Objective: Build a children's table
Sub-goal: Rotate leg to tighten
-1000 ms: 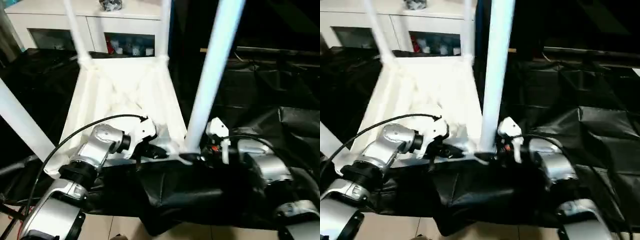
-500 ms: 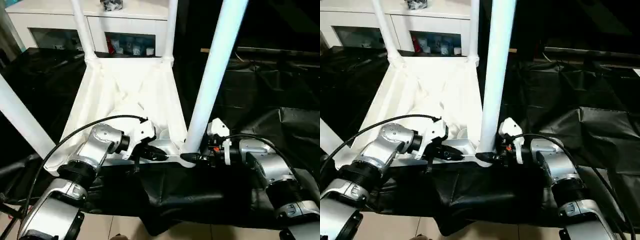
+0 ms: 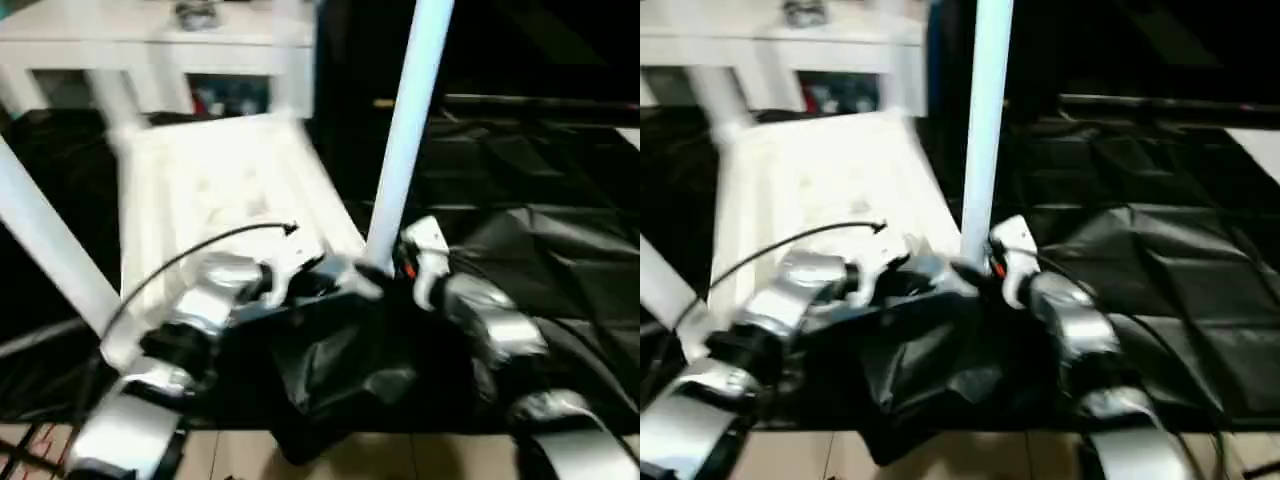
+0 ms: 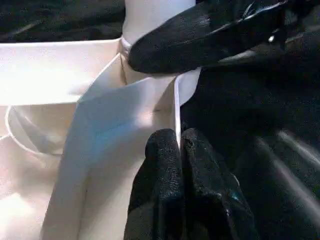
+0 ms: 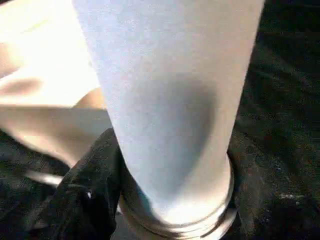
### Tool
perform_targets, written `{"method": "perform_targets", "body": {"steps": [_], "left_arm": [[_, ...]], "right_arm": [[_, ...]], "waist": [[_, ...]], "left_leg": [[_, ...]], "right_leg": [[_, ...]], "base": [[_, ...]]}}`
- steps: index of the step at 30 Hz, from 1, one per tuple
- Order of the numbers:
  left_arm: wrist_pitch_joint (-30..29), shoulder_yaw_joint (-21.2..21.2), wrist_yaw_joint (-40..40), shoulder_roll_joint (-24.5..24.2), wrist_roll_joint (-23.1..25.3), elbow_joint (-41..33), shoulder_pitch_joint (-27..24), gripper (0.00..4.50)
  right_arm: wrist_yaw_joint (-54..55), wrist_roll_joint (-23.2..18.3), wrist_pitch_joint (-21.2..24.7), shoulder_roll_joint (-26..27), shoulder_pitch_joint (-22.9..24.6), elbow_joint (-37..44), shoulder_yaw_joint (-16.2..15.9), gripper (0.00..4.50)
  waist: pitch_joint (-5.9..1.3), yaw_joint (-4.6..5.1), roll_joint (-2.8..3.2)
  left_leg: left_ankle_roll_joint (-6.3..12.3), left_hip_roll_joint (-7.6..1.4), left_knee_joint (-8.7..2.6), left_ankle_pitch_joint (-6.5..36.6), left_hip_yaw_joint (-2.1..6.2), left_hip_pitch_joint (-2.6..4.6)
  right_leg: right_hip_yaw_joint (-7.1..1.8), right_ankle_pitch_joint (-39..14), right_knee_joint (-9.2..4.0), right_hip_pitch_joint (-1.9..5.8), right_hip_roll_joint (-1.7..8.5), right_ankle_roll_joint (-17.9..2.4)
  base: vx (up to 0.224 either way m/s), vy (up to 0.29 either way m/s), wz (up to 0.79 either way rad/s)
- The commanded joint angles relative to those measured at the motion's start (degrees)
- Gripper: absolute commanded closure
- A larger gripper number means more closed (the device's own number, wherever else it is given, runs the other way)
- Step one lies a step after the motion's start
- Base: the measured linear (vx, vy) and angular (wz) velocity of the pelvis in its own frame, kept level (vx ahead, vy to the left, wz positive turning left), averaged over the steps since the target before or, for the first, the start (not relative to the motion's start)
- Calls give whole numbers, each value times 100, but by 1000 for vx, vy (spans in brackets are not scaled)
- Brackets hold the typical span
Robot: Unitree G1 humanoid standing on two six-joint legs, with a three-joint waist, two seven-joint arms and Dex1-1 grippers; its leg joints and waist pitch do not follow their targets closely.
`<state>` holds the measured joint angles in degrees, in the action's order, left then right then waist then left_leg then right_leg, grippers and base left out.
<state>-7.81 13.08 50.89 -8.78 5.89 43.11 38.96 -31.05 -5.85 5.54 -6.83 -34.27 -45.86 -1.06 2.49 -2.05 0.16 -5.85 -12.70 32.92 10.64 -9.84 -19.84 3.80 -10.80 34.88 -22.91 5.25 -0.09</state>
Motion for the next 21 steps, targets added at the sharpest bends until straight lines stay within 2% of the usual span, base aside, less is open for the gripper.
{"method": "perform_targets", "body": {"steps": [1, 2, 4, 7, 9, 11, 13, 15, 17, 18, 21], "left_arm": [[56, 385, 261, 509, -123, -230, -9, 450], [51, 398, 281, 515, -103, -250, -26, 450], [50, 402, 326, 485, -92, -279, -53, 450], [53, 395, 370, 439, -96, -285, -55, 450], [64, 390, 432, 391, -111, -294, -54, 450], [234, 382, 935, 103, -215, -325, -48, 450], [274, 381, 1174, -21, -266, -355, -55, 450], [318, 382, 1410, -144, -314, -401, -69, 450], [344, 372, 1774, -343, -385, -466, -84, 450], [344, 372, 1774, -343, -385, -466, -84, 450], [483, 379, 2140, -587, -397, -448, -76, 450]], "right_arm": [[21, 324, 189, 354, 24, -443, -383, 114], [-30, 309, 176, 387, 9, -467, -385, 111], [-89, 271, 153, 396, -4, -455, -362, 103], [-124, 285, 35, 356, -18, -464, -373, 77], [-207, 273, -44, 308, -16, -449, -375, 77], [-1116, 220, -369, -71, 144, -136, -554, 77], [-1519, 156, -448, -235, 222, 25, -605, 77], [-1917, 77, -441, -381, 287, 166, -616, 77], [-2572, -46, -396, -636, 405, 437, -660, 77], [-2572, -46, -396, -636, 405, 437, -660, 77], [-3473, -192, -101, -1034, 597, 847, -862, 77]], "waist": [[-289, -30, -7], [-295, -29, -1], [-308, -39, 5], [-321, -57, 12], [-316, -62, 9], [-314, -72, -17], [-317, -92, -6], [-321, -122, -19], [-330, -194, -5], [-332, -198, 1], [-327, -268, 3]], "left_leg": [[116, 7, -408, 1624, -23, -43], [129, 2, -407, 1576, -25, -54], [159, -5, -397, 1516, -38, -29], [220, -7, -388, 1325, -45, -48], [252, 1, -385, 1328, -51, -56], [303, 2, -383, 1435, -56, -57], [358, -11, -383, 1364, -54, -59], [395, -17, -381, 1282, -58, -59], [455, -34, -365, 1170, -73, -44], [470, -37, -359, 1121, -78, -47], [461, -39, -359, 1096, -78, -31]], "right_leg": [[-192, -1918, -536, 242, 221, -1069], [-194, -1788, -522, 244, 219, -1111], [-200, -1574, -507, 238, 219, -1205], [-203, -1128, -461, 269, 212, -1313], [-201, -1130, -464, 277, 218, -1328], [-197, -1337, -493, 282, 223, -1281], [-207, -1182, -474, 281, 223, -1309], [-204, -1017, -453, 293, 218, -1365], [-206, -816, -423, 301, 215, -1438], [-205, -717, -406, 297, 210, -1471], [-196, -668, -401, 304, 206, -1510]], "base": [[0, 0, 0], [0, 0, 0], [0, 0, 0], [0, 0, 0], [0, 0, 0], [0, 0, 0], [0, 0, 0], [0, 0, 0], [0, 0, 0], [0, 0, 0], [0, 0, 0]]}}
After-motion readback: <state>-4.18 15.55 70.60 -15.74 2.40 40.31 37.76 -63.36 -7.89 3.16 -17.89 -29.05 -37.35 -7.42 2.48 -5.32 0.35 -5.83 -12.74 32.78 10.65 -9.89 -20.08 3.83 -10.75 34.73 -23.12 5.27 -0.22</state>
